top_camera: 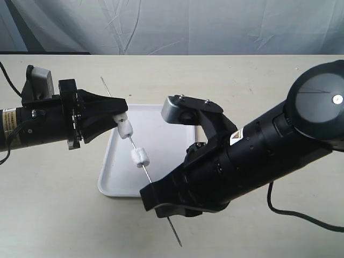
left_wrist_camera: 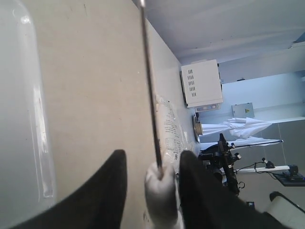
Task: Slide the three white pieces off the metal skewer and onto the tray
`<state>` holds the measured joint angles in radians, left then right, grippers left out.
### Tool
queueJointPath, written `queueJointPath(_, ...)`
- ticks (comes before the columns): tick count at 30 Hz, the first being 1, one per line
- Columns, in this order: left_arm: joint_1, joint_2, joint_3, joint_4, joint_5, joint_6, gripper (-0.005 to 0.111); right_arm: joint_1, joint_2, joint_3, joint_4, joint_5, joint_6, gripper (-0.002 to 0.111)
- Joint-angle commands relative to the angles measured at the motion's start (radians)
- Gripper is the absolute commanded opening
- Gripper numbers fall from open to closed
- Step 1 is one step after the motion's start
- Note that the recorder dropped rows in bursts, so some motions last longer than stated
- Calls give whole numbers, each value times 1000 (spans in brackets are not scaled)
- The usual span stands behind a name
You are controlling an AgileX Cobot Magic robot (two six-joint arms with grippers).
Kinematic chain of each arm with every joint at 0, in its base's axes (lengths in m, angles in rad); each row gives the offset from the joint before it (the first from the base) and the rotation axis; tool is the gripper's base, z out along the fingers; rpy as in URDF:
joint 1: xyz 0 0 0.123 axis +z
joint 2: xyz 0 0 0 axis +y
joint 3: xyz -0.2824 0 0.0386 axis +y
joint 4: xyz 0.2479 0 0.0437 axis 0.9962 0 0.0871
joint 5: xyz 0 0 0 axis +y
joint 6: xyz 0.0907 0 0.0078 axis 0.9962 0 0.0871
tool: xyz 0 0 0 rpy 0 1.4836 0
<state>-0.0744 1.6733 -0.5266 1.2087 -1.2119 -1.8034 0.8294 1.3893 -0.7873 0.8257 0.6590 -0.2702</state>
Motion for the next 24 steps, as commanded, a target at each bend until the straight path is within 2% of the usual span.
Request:
queueJointPath(1, -8, 0, -3, -1, -9, -1, 19, -1, 3, 4, 4, -21, -10, -1)
queueJointPath(6, -8, 0, -3, -13, -9, -2, 18, -1, 3, 4, -8, -32, -10, -1)
queueJointPath(11, -7, 0, -3, -106, -9, 10, 18, -1, 1, 75, -10, -4, -20, -1)
queueJointPath(14, -5, 0, -3, -139, -9, 17, 10, -1, -11, 123, 20, -10, -58, -1)
queueJointPath(16, 7, 0, -3, -160, -9, 70, 0, -1, -37, 158, 35, -13, -71, -1)
queueJointPath(20, 54, 0, -3, -176, -9, 79, 0, -1, -104, 210, 35, -6, -71, -1)
queueJointPath(24, 63, 0, -3, -183, -9, 79, 0, -1, -123, 226, 38, -21, -71, -1)
